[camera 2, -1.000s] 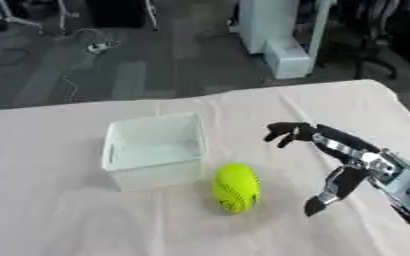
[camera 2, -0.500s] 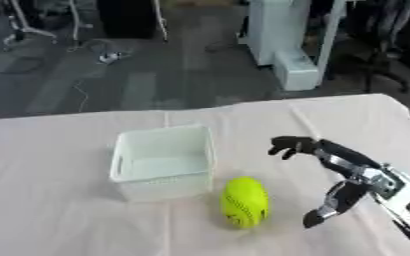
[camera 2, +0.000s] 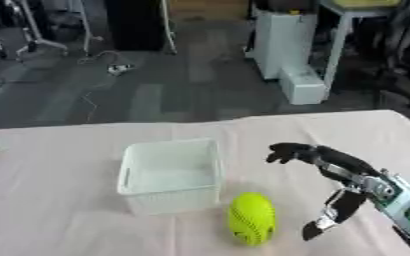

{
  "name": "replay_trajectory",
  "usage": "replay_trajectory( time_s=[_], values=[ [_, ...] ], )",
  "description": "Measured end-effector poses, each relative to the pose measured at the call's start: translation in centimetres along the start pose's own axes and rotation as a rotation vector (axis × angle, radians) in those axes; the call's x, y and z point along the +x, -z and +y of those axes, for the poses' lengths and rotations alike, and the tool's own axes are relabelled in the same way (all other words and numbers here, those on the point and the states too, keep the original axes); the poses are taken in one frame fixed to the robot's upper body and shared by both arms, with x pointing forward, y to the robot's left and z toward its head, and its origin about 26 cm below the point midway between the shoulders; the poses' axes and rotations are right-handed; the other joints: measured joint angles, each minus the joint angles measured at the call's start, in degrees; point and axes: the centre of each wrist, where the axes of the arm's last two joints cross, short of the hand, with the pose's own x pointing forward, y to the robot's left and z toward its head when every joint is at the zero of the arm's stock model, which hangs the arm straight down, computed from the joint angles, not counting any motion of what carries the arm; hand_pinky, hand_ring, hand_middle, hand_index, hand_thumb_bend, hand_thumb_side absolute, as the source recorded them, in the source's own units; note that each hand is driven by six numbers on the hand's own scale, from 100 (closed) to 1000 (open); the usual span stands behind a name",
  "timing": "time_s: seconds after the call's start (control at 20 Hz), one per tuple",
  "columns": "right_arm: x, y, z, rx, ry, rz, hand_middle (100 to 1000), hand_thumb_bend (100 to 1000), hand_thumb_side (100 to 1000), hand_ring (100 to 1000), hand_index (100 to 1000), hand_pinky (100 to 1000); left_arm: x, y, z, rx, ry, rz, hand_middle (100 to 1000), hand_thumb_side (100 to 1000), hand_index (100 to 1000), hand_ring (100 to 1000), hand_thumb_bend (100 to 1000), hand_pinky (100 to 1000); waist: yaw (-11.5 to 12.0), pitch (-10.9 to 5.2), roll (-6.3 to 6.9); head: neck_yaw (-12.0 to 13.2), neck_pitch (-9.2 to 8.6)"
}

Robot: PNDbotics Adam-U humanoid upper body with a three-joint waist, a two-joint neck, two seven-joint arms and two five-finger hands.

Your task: Pick up objects on the table and place them in the box.

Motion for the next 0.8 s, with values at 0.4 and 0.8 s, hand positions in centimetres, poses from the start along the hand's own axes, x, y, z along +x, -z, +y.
replay_trajectory(
  time_s=[0.4,0.8],
  values=[
    [-0.2,0.0,0.5,0.051,-0.016,0.023,819,967,549,968,943,785,-0.2,0.4,-0.1,0.002,-0.029,-0.012,440,735,682,289,130,100,0.6,0.03,-0.35,-0.2,-0.34],
    [-0.3,1.1,1.8,0.09,-0.001,0.028,810,965,550,962,943,777,-0.2,0.6,-0.1,-0.003,-0.036,-0.014,440,735,682,289,130,100,0.9,0.04,-0.35,-0.2,-0.24]
  ],
)
